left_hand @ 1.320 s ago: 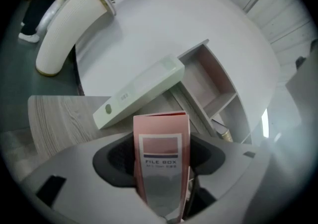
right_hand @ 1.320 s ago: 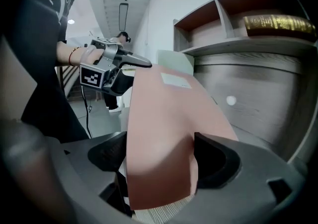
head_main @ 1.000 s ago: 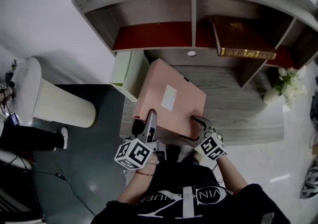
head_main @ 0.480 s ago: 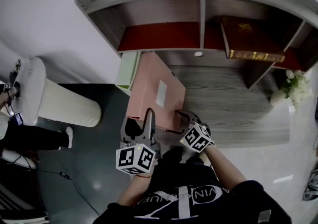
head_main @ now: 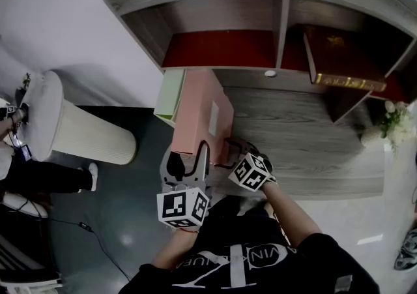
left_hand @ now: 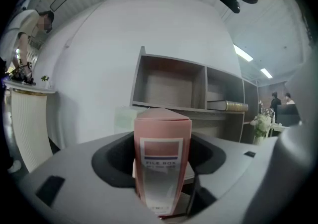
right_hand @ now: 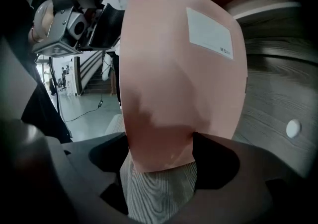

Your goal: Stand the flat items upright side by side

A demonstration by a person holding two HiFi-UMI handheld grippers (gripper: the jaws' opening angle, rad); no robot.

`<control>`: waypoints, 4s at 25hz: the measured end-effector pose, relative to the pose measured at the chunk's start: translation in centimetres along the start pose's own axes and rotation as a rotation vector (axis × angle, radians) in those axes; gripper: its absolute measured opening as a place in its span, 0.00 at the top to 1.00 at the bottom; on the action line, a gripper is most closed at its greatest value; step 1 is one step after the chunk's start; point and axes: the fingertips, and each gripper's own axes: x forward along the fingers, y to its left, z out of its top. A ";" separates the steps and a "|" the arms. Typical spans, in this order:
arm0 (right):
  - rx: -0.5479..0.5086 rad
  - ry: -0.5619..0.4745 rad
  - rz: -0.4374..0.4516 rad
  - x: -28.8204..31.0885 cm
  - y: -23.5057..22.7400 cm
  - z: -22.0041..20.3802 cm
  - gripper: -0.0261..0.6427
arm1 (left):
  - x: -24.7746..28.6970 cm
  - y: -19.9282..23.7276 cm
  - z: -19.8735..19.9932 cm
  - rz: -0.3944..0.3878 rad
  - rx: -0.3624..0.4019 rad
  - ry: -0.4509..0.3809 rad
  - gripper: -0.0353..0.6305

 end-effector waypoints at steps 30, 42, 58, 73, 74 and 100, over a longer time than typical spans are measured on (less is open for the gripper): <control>0.023 0.013 -0.028 4.5 -7.9 1.4 0.38 | 3.3 3.1 -4.4 -0.045 -0.010 0.125 0.51; 0.080 0.005 -0.063 4.0 -8.4 1.3 0.38 | 3.4 4.1 -5.8 -0.119 -0.041 0.140 0.51; 0.275 -0.281 -0.244 -6.2 -6.5 5.7 0.59 | 2.1 7.6 -5.7 -0.093 -0.057 0.072 0.51; 0.316 -0.371 -0.296 -17.6 -3.1 4.8 0.76 | -3.3 4.0 -3.5 -0.103 -0.039 -0.053 0.71; 0.319 -0.382 -0.302 -18.3 -2.7 4.7 0.78 | -4.0 3.4 -3.5 -0.123 -0.033 -0.056 0.76; 0.301 -0.509 -0.378 -29.2 3.9 4.2 0.95 | -16.0 1.4 -3.5 0.019 -0.048 -0.093 0.94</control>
